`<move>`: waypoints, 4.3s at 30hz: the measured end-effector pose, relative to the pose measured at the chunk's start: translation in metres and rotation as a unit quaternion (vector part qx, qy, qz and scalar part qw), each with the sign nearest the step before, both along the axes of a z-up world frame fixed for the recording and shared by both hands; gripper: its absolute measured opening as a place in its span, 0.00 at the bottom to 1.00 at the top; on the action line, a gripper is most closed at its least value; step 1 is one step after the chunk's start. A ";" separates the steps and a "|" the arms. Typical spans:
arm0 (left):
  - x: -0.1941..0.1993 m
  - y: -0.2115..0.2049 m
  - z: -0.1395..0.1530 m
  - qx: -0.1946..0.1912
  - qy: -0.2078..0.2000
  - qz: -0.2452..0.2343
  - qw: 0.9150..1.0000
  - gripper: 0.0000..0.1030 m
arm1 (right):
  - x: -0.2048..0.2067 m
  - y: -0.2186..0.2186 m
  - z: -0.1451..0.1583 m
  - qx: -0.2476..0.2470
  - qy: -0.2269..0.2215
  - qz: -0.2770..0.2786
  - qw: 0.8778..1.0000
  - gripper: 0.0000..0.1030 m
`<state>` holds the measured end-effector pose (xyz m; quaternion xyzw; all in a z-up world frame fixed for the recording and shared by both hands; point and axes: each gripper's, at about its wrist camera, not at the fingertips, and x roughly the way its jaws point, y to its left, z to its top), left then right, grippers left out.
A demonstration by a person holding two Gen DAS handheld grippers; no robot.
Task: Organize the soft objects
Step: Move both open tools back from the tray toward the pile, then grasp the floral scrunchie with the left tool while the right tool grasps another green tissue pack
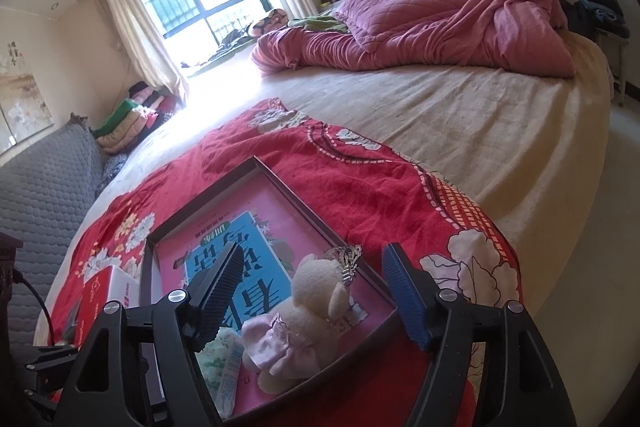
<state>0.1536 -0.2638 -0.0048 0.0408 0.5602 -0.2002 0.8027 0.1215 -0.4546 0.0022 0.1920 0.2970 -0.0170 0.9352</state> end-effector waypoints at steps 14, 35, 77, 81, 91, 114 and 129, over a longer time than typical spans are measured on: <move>-0.024 0.028 0.024 -0.029 -0.036 0.035 0.998 0.80 | -0.013 0.015 0.016 -0.047 -0.020 -0.003 0.999 0.78; -0.062 0.092 0.064 -0.049 -0.090 0.078 0.992 0.82 | -0.048 0.076 0.077 -0.111 -0.077 0.034 0.990 0.78; -0.120 0.254 0.106 -0.031 -0.141 0.224 0.964 0.82 | -0.103 0.235 0.124 -0.146 -0.111 0.240 0.953 0.78; -0.126 0.277 0.105 -0.030 -0.142 0.247 0.958 0.82 | -0.107 0.244 0.122 -0.153 -0.112 0.254 0.948 0.78; -0.140 0.318 0.096 -0.020 -0.133 0.289 0.948 0.82 | -0.111 0.260 0.117 -0.163 -0.104 0.282 0.940 0.78; -0.130 0.334 -0.001 -0.014 -0.045 0.298 0.953 0.82 | -0.112 0.314 0.056 -0.204 -0.049 0.361 0.909 0.78; -0.106 0.335 -0.040 -0.028 -0.009 0.295 0.955 0.82 | -0.098 0.339 0.012 -0.248 -0.010 0.388 0.888 0.78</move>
